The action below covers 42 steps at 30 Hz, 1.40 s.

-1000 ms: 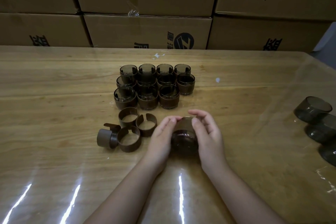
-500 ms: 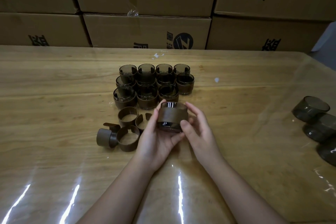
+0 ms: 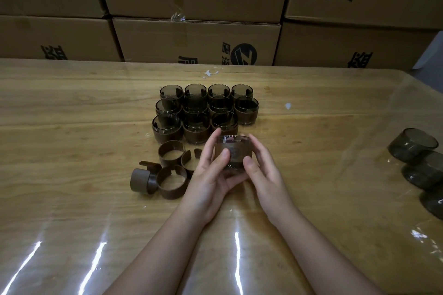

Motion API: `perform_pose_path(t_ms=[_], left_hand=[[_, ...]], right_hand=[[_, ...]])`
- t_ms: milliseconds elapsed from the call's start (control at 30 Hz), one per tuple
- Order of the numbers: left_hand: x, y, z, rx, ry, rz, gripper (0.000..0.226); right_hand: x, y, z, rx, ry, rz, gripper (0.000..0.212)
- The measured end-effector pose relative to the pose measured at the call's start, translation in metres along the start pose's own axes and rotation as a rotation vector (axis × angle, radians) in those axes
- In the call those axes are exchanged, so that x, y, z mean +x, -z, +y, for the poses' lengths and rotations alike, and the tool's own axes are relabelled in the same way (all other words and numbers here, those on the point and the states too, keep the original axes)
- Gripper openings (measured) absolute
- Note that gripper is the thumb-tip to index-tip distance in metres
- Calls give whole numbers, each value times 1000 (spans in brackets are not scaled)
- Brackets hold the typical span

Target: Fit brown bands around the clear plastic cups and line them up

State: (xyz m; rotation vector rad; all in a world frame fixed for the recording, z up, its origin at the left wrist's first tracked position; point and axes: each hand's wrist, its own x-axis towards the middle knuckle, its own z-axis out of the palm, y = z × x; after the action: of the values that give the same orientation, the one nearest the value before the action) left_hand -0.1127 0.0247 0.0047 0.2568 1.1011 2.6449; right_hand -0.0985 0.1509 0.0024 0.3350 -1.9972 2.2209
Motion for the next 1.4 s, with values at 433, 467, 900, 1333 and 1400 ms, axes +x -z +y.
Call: perform_pose_path(t_ms=[433,467,900,1333,1400], left_hand=[[-3,-3,0,117,-56,51,49],[-3,-4,0,120,-60,54,48],[-1,-5,-3,173,-110,150,54],[0,-6,-2,326,-30,143,59],[0,-7,-2,328,-24,151,59]], right_hand=[[1,3,5,-33,5,3,40],[1,3,5,-33,2,1,38],[2,-1,9,-77,-85,12,55],[4,6,10,-85,-108,148,42],[5,7,11,-82,-106,174,41]])
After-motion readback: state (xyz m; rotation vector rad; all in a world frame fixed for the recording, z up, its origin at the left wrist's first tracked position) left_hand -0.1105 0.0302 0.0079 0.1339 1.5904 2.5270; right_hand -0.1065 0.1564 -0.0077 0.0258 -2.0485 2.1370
